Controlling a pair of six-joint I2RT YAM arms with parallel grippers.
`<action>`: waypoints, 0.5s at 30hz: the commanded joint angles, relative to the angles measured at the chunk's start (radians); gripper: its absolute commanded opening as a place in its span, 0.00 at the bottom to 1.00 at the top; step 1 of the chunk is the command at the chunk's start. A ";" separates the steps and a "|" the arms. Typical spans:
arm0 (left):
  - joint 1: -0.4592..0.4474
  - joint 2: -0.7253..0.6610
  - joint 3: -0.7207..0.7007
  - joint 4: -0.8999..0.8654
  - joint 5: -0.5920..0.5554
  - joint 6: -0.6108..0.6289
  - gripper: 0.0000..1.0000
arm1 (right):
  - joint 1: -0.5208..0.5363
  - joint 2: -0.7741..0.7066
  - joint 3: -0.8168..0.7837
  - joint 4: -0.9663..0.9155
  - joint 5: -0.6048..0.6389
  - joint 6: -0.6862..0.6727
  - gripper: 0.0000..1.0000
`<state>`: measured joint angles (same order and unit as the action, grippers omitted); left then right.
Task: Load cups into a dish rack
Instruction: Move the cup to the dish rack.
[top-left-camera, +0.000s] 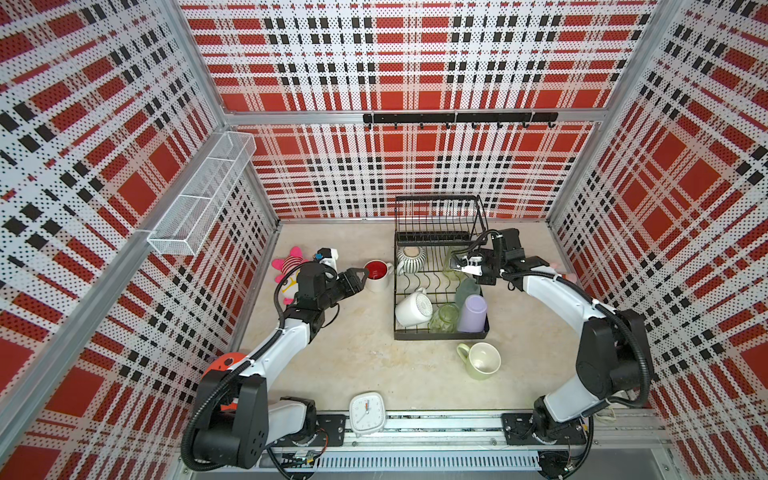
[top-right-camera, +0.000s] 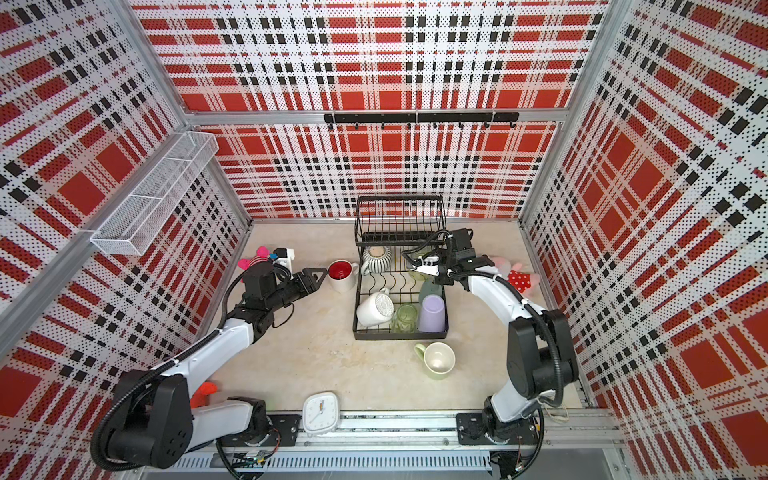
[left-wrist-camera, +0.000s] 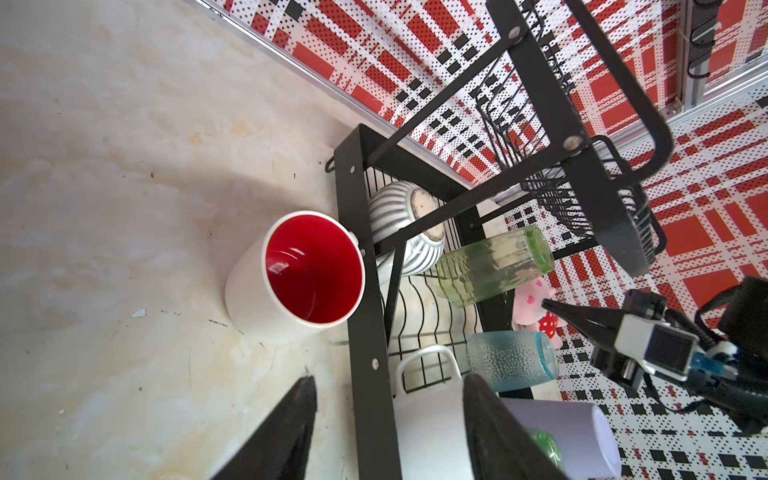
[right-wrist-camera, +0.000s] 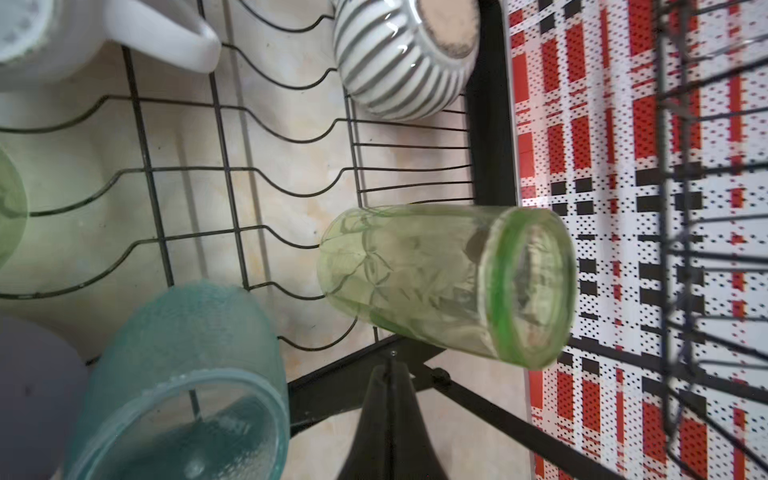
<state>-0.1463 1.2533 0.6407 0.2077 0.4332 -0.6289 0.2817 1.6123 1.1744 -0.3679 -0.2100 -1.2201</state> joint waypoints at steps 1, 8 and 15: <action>0.009 0.009 0.016 -0.001 0.016 -0.003 0.60 | 0.023 -0.005 -0.029 0.069 0.039 -0.104 0.00; 0.011 0.023 0.014 0.008 0.014 -0.016 0.60 | 0.055 0.048 -0.081 0.281 0.150 -0.165 0.00; 0.004 0.035 0.014 0.028 0.032 -0.041 0.60 | 0.059 0.124 -0.059 0.378 0.199 -0.163 0.00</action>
<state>-0.1463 1.2858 0.6407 0.2092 0.4454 -0.6586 0.3332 1.7077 1.1076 -0.0631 -0.0360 -1.3602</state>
